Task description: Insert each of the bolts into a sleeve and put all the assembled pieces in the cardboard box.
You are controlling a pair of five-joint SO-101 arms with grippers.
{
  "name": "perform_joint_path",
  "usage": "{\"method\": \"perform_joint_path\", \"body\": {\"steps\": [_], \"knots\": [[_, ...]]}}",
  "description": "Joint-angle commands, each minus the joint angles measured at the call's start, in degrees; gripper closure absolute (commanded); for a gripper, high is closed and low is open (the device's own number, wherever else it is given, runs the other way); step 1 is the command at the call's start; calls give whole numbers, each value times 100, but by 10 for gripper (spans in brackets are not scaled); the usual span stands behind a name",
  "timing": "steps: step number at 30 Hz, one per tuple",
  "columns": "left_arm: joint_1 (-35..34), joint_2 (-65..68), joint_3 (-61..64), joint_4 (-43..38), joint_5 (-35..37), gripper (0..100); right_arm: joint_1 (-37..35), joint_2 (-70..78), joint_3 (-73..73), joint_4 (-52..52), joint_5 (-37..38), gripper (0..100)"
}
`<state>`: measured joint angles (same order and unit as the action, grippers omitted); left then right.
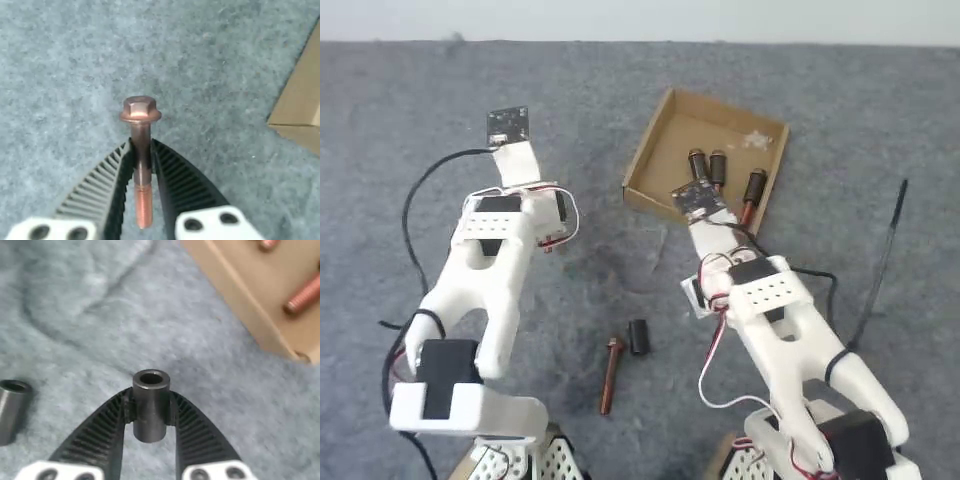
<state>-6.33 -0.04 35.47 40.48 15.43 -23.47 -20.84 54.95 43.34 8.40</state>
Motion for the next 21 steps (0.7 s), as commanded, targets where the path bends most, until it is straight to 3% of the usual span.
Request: {"method": "perform_joint_path", "body": {"steps": [1,11,21], "knots": [[-26,-360,92,-264,62,988,-57,-251,-35,-303,-9,992],[-369,-360,242,-580,62,988,-163,-207,88,-1253,-1345,992],[-369,-352,312,-703,62,988,-127,-207,1398,-5077,-1670,992]]}}
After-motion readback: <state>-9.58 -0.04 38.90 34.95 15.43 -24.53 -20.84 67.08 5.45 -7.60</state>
